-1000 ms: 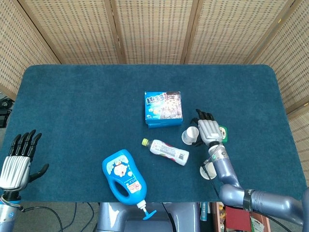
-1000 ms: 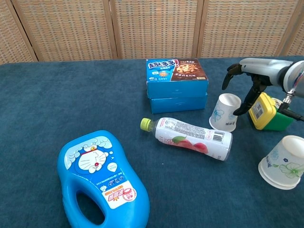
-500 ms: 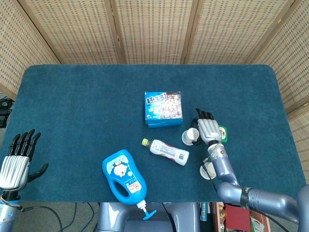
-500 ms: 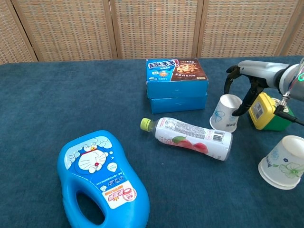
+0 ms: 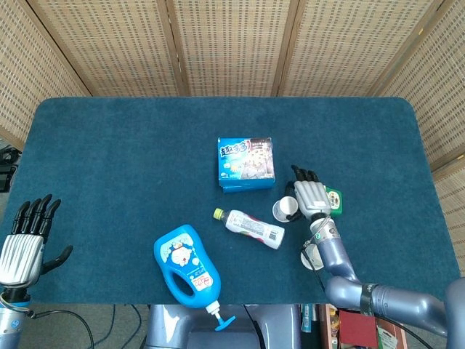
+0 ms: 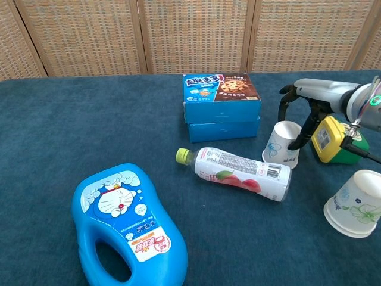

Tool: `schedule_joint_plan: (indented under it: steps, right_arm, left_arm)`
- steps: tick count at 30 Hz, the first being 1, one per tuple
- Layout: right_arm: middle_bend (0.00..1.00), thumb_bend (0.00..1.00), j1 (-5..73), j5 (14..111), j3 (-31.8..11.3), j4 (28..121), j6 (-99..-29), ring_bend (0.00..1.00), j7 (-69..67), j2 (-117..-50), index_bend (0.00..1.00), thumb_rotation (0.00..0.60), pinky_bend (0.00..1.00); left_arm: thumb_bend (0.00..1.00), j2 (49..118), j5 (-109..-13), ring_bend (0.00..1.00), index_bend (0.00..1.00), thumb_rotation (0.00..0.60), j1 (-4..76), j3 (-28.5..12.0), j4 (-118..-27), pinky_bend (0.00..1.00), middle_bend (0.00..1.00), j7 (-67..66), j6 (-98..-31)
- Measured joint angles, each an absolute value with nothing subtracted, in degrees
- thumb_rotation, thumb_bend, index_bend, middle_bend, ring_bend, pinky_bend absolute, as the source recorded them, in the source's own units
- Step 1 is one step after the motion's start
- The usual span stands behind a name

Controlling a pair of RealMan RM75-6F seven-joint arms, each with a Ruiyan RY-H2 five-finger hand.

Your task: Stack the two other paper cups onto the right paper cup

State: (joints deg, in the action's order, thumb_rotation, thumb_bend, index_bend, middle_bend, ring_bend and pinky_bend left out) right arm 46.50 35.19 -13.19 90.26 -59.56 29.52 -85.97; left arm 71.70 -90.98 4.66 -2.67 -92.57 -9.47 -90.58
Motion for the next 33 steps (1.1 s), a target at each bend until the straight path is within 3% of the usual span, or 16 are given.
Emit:
schedule_joint_plan:
  steps: [12,24,33]
  right_arm:
    - [0.09,0.12,47.26,34.2,-14.63,97.77,-62.01,0.0,33.17,-80.28,0.51,0.6,0.0]
    - [0.09,0.12,47.77,30.02,-17.86,116.15,-70.61,0.0,39.55,-68.2,0.51,0.6,0.0]
    - [0.08,0.12,42.21,31.27,-14.38,125.76,-76.97,0.0,39.1,-60.74,0.51,0.6,0.0]
  left_arm:
    - [0.25,71.49,-91.19,0.0,0.0,0.6,4.61,-2.56,-92.88,0.0,0.0,-9.42,-90.72]
    - [0.25,71.13,-92.17,0.0,0.0,0.6,4.4,-2.11,-93.33,0.0,0.0,-8.95,-91.22]
    - [0.25,71.05,-92.43,0.0,0.0,0.6,4.42,-1.85,-93.31,0.0,0.0,-8.68,-91.02]
